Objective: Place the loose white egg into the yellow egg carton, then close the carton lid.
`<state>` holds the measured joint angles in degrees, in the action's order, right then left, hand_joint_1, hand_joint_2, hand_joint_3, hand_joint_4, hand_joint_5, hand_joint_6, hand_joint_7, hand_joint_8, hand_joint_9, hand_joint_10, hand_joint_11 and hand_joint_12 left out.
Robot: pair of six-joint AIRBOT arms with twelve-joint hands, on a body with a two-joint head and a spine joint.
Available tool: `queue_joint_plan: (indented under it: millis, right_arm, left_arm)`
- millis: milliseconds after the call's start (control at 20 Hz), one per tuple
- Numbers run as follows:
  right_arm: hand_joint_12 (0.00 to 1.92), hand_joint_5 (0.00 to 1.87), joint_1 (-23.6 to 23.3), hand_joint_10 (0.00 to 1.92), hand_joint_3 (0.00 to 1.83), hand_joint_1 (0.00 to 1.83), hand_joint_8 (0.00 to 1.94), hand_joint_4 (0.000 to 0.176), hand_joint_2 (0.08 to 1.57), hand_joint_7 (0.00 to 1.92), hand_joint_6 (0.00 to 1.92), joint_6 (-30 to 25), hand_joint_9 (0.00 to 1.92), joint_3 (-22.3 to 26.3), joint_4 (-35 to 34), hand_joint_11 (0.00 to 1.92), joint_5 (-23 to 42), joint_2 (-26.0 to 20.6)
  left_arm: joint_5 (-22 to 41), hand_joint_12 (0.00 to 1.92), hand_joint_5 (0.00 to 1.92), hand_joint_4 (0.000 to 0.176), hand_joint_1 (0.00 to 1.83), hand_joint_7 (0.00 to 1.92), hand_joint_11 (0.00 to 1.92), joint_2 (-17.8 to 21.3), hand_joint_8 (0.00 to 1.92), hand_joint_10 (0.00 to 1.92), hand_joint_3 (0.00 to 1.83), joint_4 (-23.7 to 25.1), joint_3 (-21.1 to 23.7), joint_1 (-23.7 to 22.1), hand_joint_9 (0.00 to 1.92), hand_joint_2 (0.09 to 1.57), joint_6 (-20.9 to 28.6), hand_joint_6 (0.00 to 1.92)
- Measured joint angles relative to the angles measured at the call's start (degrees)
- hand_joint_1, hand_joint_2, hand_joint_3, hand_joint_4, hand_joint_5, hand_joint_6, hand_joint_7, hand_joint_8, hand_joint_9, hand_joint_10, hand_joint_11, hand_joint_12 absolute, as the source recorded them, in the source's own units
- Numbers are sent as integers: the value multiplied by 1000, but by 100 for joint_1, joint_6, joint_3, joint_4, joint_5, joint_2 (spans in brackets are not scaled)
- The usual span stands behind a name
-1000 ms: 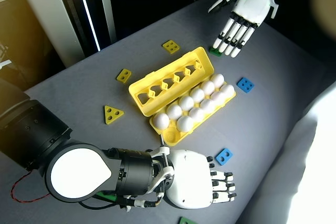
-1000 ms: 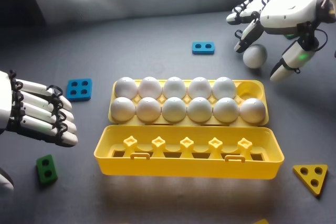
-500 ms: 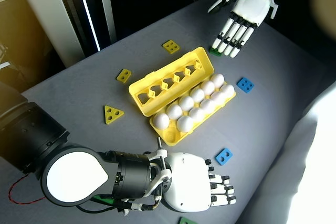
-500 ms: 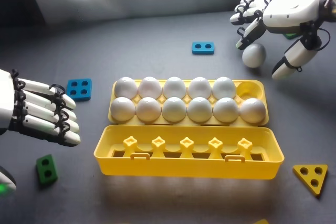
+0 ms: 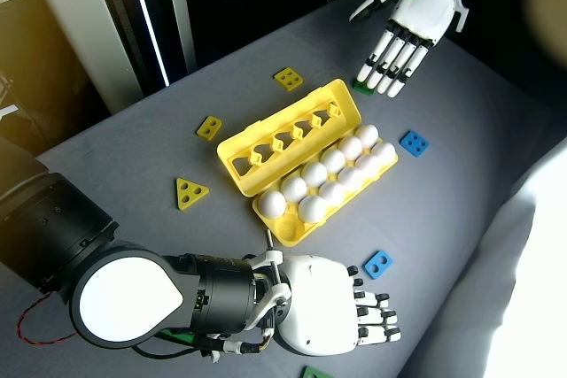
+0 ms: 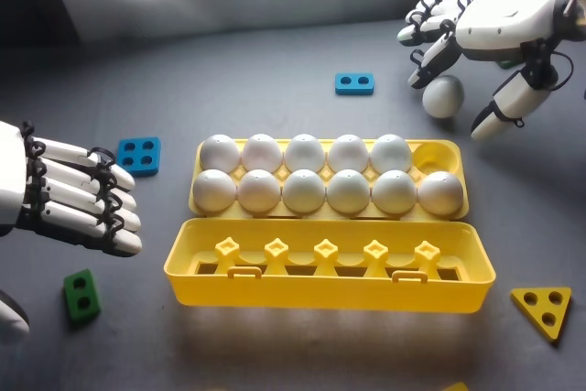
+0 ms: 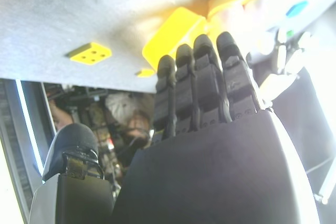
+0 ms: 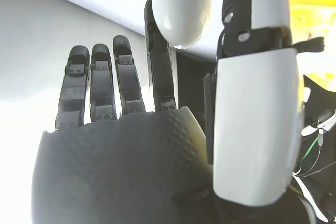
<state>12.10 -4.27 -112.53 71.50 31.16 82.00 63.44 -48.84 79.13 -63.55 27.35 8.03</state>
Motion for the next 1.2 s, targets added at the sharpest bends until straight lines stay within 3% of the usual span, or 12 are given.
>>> queue_joint_plan:
  millis: [100,150,250,300,400,500,800,900,950,1050,1150,1200]
  right_arm:
    - [15,610,2,0,0,910,6,53,857,114,5,2,0,0,2,3,4,0]
    - [18,600,2,0,2,882,1,67,865,103,0,4,0,0,0,8,4,0]
    - [18,612,2,0,1,908,3,55,864,96,5,24,0,0,-2,1,11,0]
    - [31,611,2,0,2,885,4,64,867,101,4,31,0,0,-2,23,15,0]
    - [30,628,2,0,2,913,3,52,869,106,8,44,0,0,-11,4,15,0]
    - [37,620,2,0,5,893,1,64,877,104,3,46,0,0,-15,8,17,0]
    - [131,671,2,0,2,881,0,66,900,65,6,66,3,0,-59,0,20,0]
    - [134,717,2,0,9,909,3,57,919,42,21,66,0,0,-61,0,24,0]
    - [141,764,2,0,5,932,3,43,935,78,17,68,0,0,-61,0,24,2]
    - [100,806,2,0,6,923,2,45,970,94,13,66,0,0,-101,0,28,0]
    - [3,884,2,0,7,955,1,18,1006,93,29,66,0,0,-138,0,28,2]
    - [2,925,2,0,3,975,7,21,999,110,40,68,0,0,-142,2,28,2]
  left_arm:
    - [0,333,241,0,0,243,0,0,1,0,0,0,0,0,205,1160,-2,0]
    - [0,345,249,0,0,251,0,0,3,3,0,0,0,0,213,1157,0,3]
    - [0,323,242,0,0,251,0,0,1,1,0,0,0,0,211,1161,0,1]
    - [0,317,243,0,0,246,0,0,0,0,0,0,0,0,205,1159,0,2]
    - [0,331,253,0,0,251,0,0,2,2,0,0,0,0,210,1153,2,4]
    - [0,336,255,0,0,254,0,0,2,3,1,0,0,0,214,1159,7,3]
    - [-2,292,228,0,0,222,0,0,3,2,0,9,4,-17,183,1148,39,1]
    - [0,311,239,0,0,242,0,0,6,5,0,4,4,-17,199,1145,42,3]
    - [0,313,234,0,0,237,0,0,3,2,0,7,4,-17,194,1145,42,0]
    - [2,332,241,0,0,245,0,0,4,4,0,4,4,-17,204,1145,39,1]
    - [0,334,238,0,0,245,0,0,3,5,0,4,4,-17,207,1142,39,0]
    - [0,295,229,0,0,230,0,0,2,2,0,15,4,-31,192,1146,42,0]
